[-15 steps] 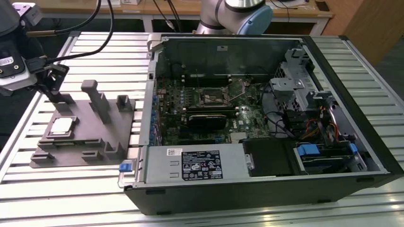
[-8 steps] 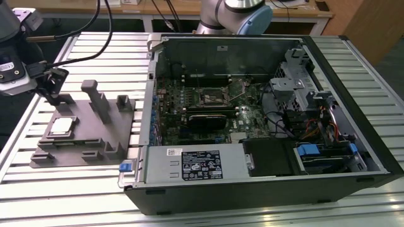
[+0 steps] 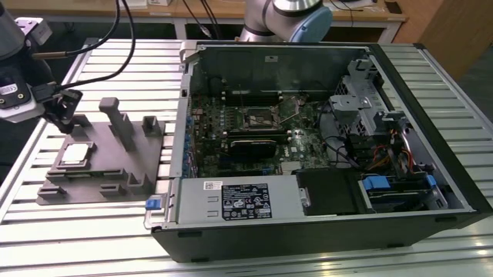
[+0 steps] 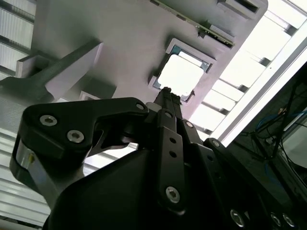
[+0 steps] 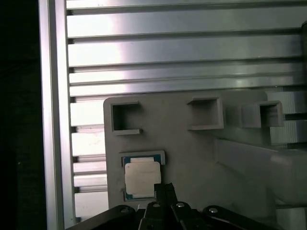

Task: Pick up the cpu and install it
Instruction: 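Pick up the cpu and move it towards the insertion slot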

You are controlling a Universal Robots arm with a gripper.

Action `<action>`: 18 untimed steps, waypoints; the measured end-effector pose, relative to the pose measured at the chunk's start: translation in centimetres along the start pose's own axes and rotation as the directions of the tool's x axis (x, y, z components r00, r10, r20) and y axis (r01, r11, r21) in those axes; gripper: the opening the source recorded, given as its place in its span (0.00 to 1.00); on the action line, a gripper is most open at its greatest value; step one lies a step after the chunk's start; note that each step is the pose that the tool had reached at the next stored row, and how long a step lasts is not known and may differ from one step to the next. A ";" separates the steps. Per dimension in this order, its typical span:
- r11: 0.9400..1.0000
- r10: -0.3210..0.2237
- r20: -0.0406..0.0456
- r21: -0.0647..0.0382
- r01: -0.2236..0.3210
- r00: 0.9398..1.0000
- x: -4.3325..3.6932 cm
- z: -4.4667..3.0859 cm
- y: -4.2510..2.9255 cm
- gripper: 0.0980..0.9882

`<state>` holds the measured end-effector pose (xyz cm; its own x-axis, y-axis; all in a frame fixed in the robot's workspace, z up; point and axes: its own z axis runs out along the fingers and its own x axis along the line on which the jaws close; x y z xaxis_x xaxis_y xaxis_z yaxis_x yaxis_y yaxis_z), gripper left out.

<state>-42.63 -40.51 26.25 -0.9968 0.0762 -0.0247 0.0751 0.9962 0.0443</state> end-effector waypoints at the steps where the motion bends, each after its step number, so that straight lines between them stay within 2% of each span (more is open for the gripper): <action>1: 1.000 0.000 0.000 0.000 0.000 1.000 0.08 0.14 -0.02 0.01; 18: 1.000 0.000 0.000 0.000 0.000 1.000 1.12 2.63 -0.48 0.01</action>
<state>-43.70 -40.79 23.57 -0.9968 0.0762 -0.0248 0.0750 0.9962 0.0443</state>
